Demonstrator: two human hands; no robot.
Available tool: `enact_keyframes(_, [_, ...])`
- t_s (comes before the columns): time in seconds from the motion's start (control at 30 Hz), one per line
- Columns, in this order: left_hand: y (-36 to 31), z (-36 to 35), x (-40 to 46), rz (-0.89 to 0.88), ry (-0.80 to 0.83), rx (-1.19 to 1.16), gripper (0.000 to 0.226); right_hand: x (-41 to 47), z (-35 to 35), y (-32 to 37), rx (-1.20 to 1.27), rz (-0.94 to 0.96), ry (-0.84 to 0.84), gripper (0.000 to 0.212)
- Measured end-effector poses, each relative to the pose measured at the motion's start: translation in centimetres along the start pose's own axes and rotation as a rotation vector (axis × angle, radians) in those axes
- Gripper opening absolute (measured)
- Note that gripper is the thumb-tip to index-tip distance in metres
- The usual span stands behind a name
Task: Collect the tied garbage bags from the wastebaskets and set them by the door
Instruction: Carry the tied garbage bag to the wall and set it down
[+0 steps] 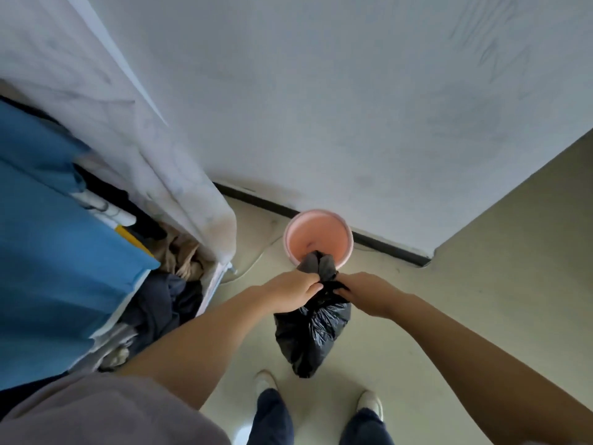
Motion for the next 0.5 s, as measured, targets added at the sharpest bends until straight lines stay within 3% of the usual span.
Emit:
enact_keyframes(0.23, [-1.2,2.6,-6.5,0.191,-0.327,0.002,0.027,0.7,4.8,4.7,-0.128,0.377,0.032,0.029])
enact_keyframes(0.37, [-2.7,0.4,-12.7,0.383,-0.483,-0.037,0.025,-1.3,5.4,8.4,-0.33,0.651,0.068,0.032])
enact_keyframes(0.5, [-4.4,-3.0,-20.0,0.601,-0.634,-0.134,0.029,-4.8,3.1,13.5,-0.364,0.895,0.147,0.028])
Point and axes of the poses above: each hand's wrist, its own x-axis towards the middle knuckle, its own z-axis out of the back of the hand, y = z × x, the point moved 4 cm from there along x, towards the middle knuckle, and after that the axes turned 14 degrees about -y, right-handed, at the moved point
